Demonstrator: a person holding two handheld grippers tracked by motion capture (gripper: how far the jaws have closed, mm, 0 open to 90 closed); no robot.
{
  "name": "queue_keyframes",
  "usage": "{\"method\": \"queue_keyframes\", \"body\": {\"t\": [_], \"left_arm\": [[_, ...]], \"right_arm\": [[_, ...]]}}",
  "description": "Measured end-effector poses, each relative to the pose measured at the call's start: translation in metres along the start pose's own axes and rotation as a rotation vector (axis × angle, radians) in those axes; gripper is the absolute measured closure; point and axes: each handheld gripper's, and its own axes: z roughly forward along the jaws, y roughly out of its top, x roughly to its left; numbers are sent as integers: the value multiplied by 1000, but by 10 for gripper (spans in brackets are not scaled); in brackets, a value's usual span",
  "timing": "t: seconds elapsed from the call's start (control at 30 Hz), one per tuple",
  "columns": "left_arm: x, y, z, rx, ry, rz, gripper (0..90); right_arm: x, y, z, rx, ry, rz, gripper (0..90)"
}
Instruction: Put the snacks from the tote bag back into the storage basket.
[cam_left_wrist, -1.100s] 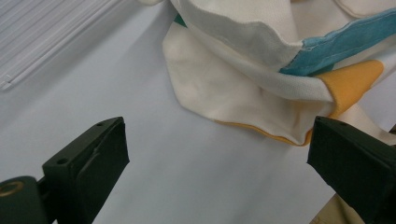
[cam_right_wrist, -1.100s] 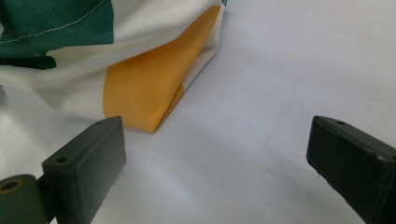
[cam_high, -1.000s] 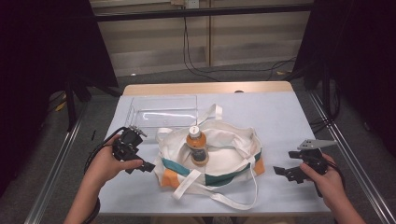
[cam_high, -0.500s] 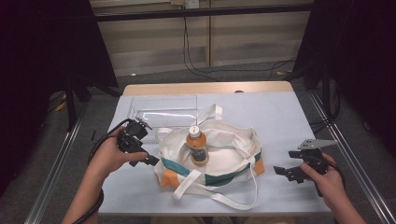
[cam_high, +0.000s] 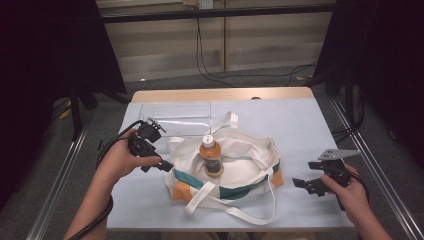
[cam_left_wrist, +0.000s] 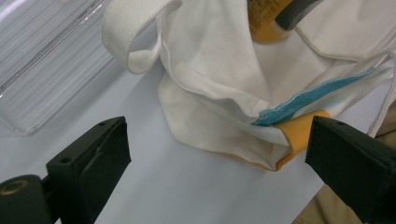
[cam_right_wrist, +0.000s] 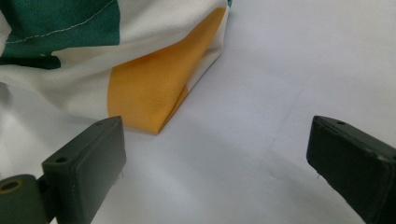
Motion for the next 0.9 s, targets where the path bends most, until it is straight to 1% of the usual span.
{"method": "queue_keyframes", "body": {"t": [0.03, 0.3, 0.33, 0.37, 0.4, 0.43, 0.47, 0.5, 0.53, 0.57, 0.6, 0.63, 0.7, 0.77, 0.8, 0.83, 0.87, 0.9], "left_arm": [[-1, 1, 0, -6, 3, 0, 61], [-4, 11, 0, 11, -4, 16, 61], [-5, 11, 0, 3, -4, 18, 61], [-5, 13, -1, 12, -2, 25, 61], [-6, 13, 0, 4, -5, 21, 62], [-5, 15, -1, 19, -10, 28, 63], [-6, 16, 0, 5, -10, 22, 63], [-6, 17, -1, 22, -10, 30, 63], [-7, 18, 0, 9, -11, 26, 64], [-7, 20, -1, 19, -10, 28, 66], [-7, 20, 0, 8, -12, 30, 69], [-8, 22, -1, 17, -8, 24, 71], [-9, 24, -1, 22, -10, 29, 72], [-9, 26, 1, 12, -13, 35, 73], [-10, 27, 1, 16, -11, 32, 73], [-9, 28, 1, 33, -12, 43, 73], [-11, 29, 2, 23, -17, 31, 73], [-11, 30, 2, 25, -14, 38, 73]], "right_arm": [[0, 0, 0, 1, 0, 0, 45], [1, 0, 0, -2, 1, -2, 45], [1, 0, 0, -2, 1, -3, 45], [1, 0, 0, -4, 2, -5, 45], [0, 0, 0, -5, 3, -6, 45], [0, 1, 0, -6, 3, -7, 45], [0, 1, 0, -5, 4, -8, 45], [0, 1, 0, -4, 3, -5, 45], [0, 1, 0, -5, 3, -7, 45], [1, 1, 0, -4, 3, -6, 45], [1, 1, 0, -4, 4, -6, 45], [1, 1, 0, -4, 4, -8, 45], [1, 1, 0, -5, 4, -8, 45], [1, 1, 0, -5, 4, -8, 45], [1, 1, 0, -5, 4, -9, 45], [1, 1, 0, -5, 4, -8, 45], [1, 0, 0, -2, 3, -5, 45], [1, 0, 0, -1, 2, -5, 45]]}}
